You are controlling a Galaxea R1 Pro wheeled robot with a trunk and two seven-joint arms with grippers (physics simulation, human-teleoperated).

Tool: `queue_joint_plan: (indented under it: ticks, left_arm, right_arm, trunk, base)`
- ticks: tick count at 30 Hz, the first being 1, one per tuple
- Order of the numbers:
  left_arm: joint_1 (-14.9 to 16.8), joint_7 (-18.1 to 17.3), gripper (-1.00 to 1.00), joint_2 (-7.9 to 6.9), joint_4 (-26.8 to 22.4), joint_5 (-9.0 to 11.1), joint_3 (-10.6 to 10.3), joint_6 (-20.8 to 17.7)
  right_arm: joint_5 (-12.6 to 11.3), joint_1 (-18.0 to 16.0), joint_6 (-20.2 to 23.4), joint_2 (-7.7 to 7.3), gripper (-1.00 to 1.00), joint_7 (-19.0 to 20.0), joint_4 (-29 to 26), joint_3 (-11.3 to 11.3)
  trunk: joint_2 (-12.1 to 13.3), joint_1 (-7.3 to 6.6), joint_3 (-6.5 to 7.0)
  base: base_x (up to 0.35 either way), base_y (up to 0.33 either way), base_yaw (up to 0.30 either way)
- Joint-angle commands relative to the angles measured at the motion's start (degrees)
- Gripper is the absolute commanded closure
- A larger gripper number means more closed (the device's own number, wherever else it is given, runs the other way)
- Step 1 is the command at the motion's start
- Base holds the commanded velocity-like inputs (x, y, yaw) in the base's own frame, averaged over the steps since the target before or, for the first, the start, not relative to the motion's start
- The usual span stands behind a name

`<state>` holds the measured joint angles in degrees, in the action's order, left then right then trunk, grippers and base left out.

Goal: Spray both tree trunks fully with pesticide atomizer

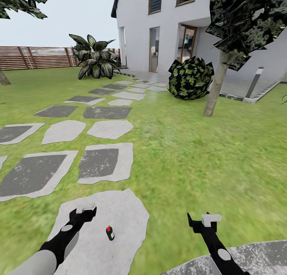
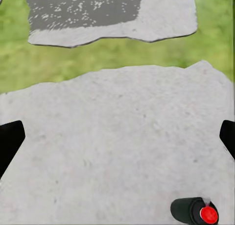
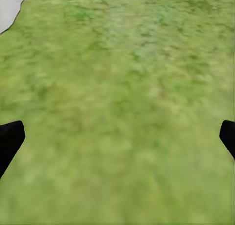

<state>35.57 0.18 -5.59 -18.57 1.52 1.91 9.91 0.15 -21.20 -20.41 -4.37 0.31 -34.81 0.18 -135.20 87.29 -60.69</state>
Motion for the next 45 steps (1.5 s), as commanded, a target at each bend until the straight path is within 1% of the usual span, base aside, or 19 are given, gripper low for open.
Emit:
queue_joint_plan:
  ticks: [1,7,14,21,26,39,45]
  left_arm:
    - [0.03,0.11,-1.0,0.03,0.14,0.11,0.13,0.72]
    - [0.07,0.24,-1.0,0.05,0.12,0.13,0.3,1.2]
    - [0.03,0.34,-1.0,0.06,0.11,0.22,0.44,1.37]
    - [-0.01,0.35,-1.0,0.06,0.11,0.24,0.46,1.55]
    - [-0.05,0.35,-1.0,0.06,0.07,0.34,0.56,1.64]
    - [-0.07,0.26,-1.0,-0.01,-0.02,0.47,0.53,1.64]
    - [-0.01,0.25,-1.0,0.05,-0.06,0.34,0.39,1.61]
  right_arm:
    - [-0.01,-0.04,-0.21,-0.02,-1.0,0.04,-0.01,0.01]
    - [-0.02,-0.01,-0.24,-0.03,-1.0,-0.03,-0.15,-0.07]
    - [-0.03,0.01,-0.25,-0.03,-1.0,-0.04,-0.17,-0.1]
    - [-0.02,0.01,-0.27,-0.03,-1.0,-0.04,-0.17,-0.09]
    - [-0.05,0.01,-0.29,-0.03,-1.0,-0.04,-0.17,-0.1]
    - [-0.06,0.01,-0.3,-0.03,-1.0,-0.19,-0.26,-0.31]
    - [-0.14,0.01,-0.25,-0.03,-1.0,-0.42,-0.26,-0.42]
  trunk:
    - [-0.02,-0.01,-0.04]
    - [-0.02,-0.01,-0.04]
    - [-0.02,-0.01,-0.04]
    - [-0.02,-0.01,-0.04]
    - [-0.02,-0.01,-0.04]
    - [-0.02,-0.01,-0.1]
    - [-2.42,1.31,-1.6]
  base:
    - [0.122,-0.074,0.0]
    - [0.18,-0.16,0.0]
    - [0.089,-0.255,0.006]
    - [-0.081,-0.247,0.209]
    - [-0.051,-0.077,0.135]
    - [-0.003,-0.005,0.009]
    - [0.0,0.0,0.0]
